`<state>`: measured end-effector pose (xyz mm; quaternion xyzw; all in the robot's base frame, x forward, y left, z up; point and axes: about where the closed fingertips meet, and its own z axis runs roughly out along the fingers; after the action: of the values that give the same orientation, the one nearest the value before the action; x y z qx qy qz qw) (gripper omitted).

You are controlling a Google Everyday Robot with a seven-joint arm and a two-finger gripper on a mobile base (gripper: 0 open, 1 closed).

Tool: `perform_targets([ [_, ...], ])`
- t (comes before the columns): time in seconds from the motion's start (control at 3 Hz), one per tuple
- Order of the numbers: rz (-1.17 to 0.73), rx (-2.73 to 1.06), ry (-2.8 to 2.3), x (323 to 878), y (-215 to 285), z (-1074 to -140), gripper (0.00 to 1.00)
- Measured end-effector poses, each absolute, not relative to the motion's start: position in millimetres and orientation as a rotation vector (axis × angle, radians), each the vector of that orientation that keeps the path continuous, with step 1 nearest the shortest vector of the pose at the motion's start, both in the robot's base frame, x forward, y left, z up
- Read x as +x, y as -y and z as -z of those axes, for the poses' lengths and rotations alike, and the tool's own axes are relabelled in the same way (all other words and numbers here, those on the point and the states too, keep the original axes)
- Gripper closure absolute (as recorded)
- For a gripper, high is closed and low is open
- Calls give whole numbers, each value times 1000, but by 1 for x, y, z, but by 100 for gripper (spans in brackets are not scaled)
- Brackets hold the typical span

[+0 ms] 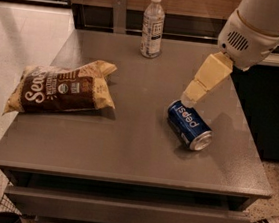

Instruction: Place pepsi can upright

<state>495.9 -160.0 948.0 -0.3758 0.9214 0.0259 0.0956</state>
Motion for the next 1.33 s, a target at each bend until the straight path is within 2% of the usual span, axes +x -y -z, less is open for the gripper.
perform_targets([
  [0.67,-84,-1042,-2870,491,167,-915,0],
  [1.33,-77,-839,-2903,492,152,-882,0],
])
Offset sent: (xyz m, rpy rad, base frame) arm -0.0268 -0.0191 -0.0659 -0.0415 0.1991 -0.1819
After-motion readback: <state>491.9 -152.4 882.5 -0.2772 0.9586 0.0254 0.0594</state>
